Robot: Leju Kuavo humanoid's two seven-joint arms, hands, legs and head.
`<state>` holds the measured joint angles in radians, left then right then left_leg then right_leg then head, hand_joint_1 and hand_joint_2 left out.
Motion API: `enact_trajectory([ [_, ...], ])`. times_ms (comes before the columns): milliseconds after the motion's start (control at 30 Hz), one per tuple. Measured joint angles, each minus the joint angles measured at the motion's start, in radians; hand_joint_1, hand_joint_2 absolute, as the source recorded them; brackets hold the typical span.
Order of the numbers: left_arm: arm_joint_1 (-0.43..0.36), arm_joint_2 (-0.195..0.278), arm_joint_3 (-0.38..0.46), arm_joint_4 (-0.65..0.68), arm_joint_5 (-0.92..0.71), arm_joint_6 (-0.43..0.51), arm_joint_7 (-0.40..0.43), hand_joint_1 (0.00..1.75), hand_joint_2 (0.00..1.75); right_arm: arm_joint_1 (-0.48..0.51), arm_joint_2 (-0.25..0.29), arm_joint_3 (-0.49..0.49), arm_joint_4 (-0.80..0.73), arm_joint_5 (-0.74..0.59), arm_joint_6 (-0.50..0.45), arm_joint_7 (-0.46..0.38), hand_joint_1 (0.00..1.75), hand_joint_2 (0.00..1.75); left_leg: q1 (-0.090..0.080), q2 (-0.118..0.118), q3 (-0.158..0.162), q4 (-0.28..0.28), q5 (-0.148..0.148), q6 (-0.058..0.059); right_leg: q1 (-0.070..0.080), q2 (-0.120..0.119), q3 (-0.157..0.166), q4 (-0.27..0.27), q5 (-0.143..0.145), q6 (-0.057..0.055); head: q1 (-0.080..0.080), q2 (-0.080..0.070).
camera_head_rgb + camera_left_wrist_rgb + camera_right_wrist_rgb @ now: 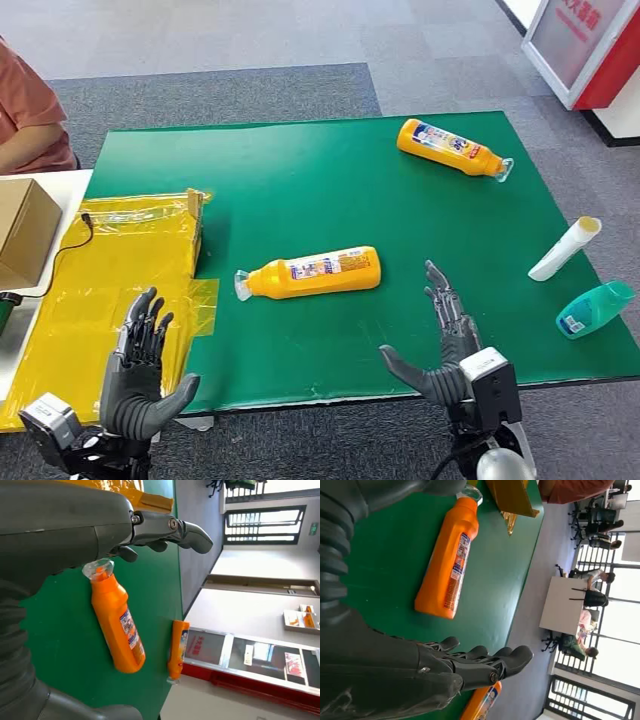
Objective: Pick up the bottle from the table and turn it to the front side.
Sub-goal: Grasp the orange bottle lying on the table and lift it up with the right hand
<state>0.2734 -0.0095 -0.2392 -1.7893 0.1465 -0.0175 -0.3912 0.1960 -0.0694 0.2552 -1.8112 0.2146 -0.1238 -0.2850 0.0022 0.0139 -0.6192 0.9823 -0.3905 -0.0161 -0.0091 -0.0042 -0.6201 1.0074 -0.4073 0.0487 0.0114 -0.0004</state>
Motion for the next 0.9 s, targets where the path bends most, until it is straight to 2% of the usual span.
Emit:
enact_trajectory([
  [333, 0.001, -0.002, 0.0, -0.001, -0.003, -0.007, -0.004, 0.0, 1.75, -0.016, 0.0, 0.01, 0.005, 0.093, -0.022, 0.044, 0.0, 1.75, 0.0, 0.0, 0.0, 0.0, 0.0, 0.0, 0.0, 0.0, 0.0, 0.0, 0.0, 0.0, 0.0, 0.0],
  [567, 0.001, -0.003, 0.0, -0.001, -0.004, -0.009, -0.004, 0.0, 1.75, -0.022, 0.0, 0.013, 0.007, 0.107, -0.025, 0.05, 0.0, 1.75, 0.0, 0.0, 0.0, 0.0, 0.0, 0.0, 0.0, 0.0, 0.0, 0.0, 0.0, 0.0, 0.0, 0.0],
  [700, 0.001, -0.003, 0.001, -0.001, -0.01, -0.013, -0.004, 0.0, 1.75, -0.023, 0.0, 0.017, 0.008, 0.079, -0.024, 0.038, 0.0, 0.0, 0.0, 0.0, 0.0, 0.0, 0.0, 0.0, 0.0, 0.0, 0.0, 0.0, 0.0, 0.0, 0.0, 0.0],
  [900, 0.002, -0.002, 0.002, -0.001, -0.018, -0.005, -0.007, 0.0, 1.75, -0.021, 0.023, 0.032, -0.024, -0.102, -0.035, -0.016, 0.0, 0.0, 0.0, 0.0, 0.0, 0.0, 0.0, 0.0, 0.0, 0.0, 0.0, 0.0, 0.0, 0.0, 0.0, 0.0],
])
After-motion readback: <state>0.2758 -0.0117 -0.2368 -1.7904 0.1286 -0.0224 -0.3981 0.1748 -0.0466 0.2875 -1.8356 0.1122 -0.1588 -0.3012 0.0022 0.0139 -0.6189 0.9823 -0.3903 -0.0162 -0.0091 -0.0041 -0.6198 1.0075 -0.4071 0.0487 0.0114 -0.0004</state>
